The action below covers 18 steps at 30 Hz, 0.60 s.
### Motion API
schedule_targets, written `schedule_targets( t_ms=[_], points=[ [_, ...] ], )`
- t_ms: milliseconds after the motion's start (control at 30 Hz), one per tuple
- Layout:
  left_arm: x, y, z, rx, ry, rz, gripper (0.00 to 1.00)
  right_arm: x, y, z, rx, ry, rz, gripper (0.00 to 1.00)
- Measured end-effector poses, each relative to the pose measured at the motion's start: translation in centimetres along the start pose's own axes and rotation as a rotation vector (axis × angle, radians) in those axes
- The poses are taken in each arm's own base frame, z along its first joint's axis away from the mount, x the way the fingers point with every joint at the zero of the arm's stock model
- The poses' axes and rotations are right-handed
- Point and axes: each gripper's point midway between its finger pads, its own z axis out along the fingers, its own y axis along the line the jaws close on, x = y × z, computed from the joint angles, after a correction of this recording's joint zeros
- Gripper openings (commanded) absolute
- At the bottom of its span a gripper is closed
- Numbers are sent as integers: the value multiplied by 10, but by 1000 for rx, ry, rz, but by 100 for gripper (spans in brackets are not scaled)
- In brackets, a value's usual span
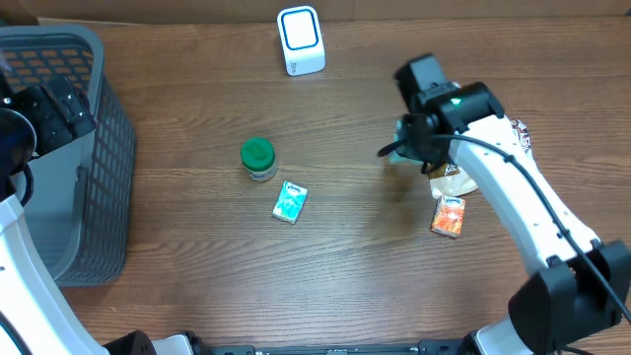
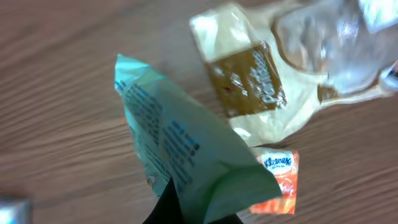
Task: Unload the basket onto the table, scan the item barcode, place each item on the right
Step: 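Carry the wipes pack right and release it near the snack bag, then reach left toward the small blue Kleenex pack with right gripper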
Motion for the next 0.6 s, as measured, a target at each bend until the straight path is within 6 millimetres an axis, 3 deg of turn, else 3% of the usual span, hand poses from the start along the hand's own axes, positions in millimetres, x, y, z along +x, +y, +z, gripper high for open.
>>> schedule_targets(
  t_ms=[100, 167, 400, 500, 600],
  points=[
    [0, 0, 0, 0, 0, 0, 100, 8, -16, 23, 8, 52, 51, 42],
    [0, 0, 0, 0, 0, 0, 100, 14, -25, 32, 2, 94, 77, 53],
    [0, 0, 0, 0, 0, 0, 100, 20, -9, 29, -143, 166, 20, 58],
    [0, 0, 0, 0, 0, 0, 99, 16, 12, 19, -247, 164, -16, 56],
    [0, 0, 0, 0, 0, 0, 100, 15, 48, 6, -393, 153, -71, 52]
  ],
)
